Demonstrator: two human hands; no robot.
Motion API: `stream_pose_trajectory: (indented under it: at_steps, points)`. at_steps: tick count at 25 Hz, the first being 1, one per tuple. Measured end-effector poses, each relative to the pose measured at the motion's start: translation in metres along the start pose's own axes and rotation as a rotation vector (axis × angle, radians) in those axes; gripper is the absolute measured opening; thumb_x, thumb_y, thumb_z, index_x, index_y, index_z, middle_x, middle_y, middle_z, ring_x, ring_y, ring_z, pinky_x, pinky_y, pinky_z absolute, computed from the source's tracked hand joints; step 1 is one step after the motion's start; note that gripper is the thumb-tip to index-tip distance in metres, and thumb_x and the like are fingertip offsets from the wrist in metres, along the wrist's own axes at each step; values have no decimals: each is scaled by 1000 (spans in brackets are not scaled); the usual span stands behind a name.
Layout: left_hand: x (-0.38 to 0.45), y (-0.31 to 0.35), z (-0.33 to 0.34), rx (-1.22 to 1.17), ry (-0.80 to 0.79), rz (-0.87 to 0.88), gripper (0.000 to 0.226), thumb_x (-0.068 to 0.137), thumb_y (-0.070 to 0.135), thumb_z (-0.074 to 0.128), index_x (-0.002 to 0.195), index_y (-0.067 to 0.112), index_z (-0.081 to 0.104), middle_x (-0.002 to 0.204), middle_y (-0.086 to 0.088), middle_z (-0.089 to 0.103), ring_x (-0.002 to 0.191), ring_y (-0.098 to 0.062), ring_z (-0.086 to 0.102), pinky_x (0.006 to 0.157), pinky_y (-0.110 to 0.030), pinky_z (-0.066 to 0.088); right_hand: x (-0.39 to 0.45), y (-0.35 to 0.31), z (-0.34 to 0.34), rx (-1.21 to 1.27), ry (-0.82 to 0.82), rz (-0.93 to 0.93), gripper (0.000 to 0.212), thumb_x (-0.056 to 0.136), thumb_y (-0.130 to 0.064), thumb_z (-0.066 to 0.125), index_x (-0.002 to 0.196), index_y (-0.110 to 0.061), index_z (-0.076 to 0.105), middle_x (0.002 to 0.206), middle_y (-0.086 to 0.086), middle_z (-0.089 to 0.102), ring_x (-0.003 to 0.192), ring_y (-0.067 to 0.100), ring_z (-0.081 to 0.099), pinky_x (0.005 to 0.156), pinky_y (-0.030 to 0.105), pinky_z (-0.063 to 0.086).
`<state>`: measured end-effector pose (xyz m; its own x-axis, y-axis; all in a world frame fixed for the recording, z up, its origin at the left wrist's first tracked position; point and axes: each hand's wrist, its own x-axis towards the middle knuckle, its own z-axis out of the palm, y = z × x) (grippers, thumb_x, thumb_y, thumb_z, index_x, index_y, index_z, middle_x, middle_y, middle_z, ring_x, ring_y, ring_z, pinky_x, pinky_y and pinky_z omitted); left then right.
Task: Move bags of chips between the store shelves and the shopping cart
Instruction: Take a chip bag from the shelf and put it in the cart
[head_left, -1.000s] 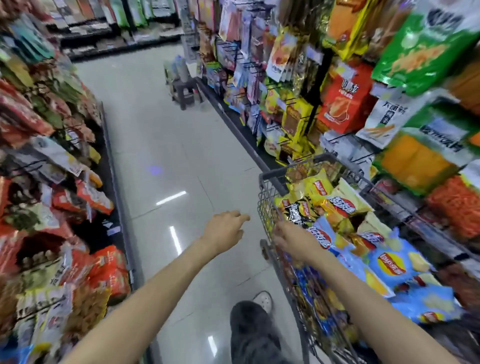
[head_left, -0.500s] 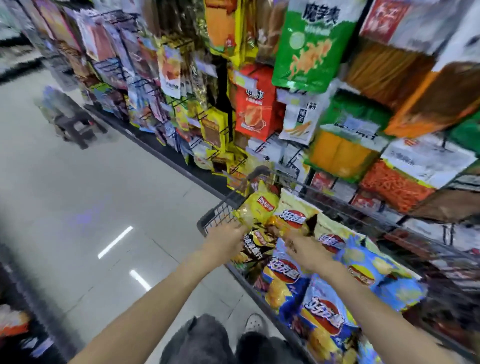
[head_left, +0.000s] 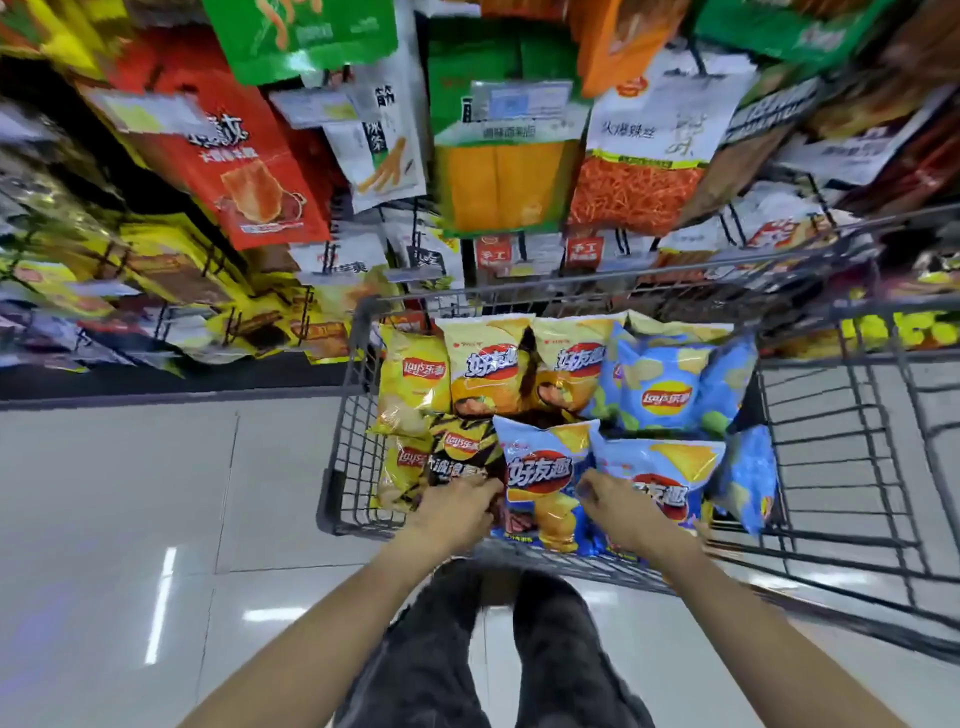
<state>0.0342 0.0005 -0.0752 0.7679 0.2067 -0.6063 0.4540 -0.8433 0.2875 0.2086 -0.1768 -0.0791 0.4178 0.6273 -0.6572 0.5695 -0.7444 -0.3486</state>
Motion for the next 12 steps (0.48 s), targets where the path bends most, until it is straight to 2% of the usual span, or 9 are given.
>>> stream_pose_trajectory:
  at_steps: [5, 8, 12]
  points:
    - [24, -11, 30, 0, -95, 63, 45, 98, 31, 48, 141, 21, 40, 129, -7, 56, 113, -32, 59, 85, -43, 50, -5, 4, 35, 133, 40, 154, 28, 99, -24, 51, 125, -15, 44, 100, 10, 62, 89, 30, 61, 72, 46, 52]
    - [41, -19, 40, -41, -127, 40, 46, 97, 32, 51, 140, 19, 42, 129, -9, 56, 114, -33, 59, 81, -41, 48, 2, -3, 47, 77, 99, 188, 28, 101, -23, 49, 126, -12, 43, 108, 12, 61, 92, 33, 62, 67, 40, 50]
    - [56, -37, 46, -88, -154, -66, 32, 96, 34, 55, 120, 13, 56, 119, -10, 63, 106, -31, 62, 76, -38, 47, 14, -29, 55, 57, 136, 129, 24, 102, -22, 45, 122, -9, 45, 103, 13, 61, 85, 37, 61, 59, 40, 46]
